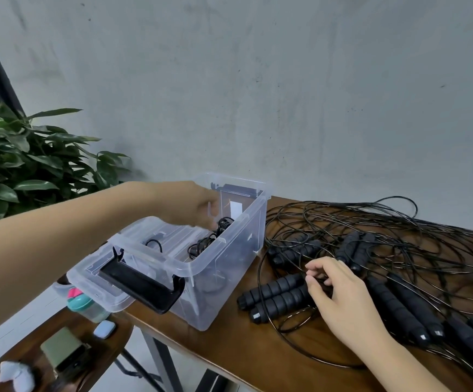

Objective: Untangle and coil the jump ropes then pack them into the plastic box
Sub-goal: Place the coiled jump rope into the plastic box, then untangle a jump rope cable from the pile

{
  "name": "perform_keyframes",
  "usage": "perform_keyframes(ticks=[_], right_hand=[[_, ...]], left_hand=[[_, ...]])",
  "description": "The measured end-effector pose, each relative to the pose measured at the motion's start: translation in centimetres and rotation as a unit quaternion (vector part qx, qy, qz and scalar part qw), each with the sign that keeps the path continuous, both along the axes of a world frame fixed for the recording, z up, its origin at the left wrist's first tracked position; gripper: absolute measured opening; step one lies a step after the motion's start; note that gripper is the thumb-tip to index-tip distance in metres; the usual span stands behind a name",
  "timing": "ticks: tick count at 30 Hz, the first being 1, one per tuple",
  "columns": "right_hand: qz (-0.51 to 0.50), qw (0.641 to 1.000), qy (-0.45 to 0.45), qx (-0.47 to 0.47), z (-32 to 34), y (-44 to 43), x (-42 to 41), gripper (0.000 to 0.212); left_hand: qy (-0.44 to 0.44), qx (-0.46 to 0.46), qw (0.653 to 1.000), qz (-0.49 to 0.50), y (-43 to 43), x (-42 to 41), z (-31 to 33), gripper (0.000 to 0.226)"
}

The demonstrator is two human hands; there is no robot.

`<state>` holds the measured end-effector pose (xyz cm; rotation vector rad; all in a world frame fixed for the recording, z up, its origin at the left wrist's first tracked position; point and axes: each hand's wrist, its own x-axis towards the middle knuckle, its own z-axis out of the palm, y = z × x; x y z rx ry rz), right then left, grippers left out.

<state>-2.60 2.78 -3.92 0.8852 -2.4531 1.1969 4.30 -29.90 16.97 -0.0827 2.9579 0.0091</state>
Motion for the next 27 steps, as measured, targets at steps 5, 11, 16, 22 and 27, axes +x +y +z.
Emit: perform_keyframes(ticks=[5, 11, 16, 22, 27], right_hand=[[-0.002, 1.000, 0.001, -0.004, 0.2, 0.1, 0.0, 0.021], [-0.017, 1.000, -0.004, -0.006, 1.0, 0.4, 0.0, 0.018], [-0.057, 0.997, -0.005, -0.046, 2.0, 1.4, -0.5, 0.014], [-0.132, 0.988, -0.029, -0.078, 4.2, 5.6, -0.7, 0.012], [-0.181, 0.982, -0.002, 0.058, 4.3, 12.2, 1.5, 0.015]], left_hand=[[0.134, 0.097, 0.986, -0.027, 4.4, 0.5, 2.7, 0.019], [0.185, 0.216, 0.957, -0.059, 11.0, 0.3, 0.7, 0.016], [0.189, 0.296, 0.932, -0.090, 16.1, -0.9, -4.5, 0.010], [0.180, 0.308, 0.932, -0.060, 20.5, -4.1, -13.3, 0.008], [0.226, 0.250, 0.940, -0.059, 23.8, -5.7, -19.3, 0.009]])
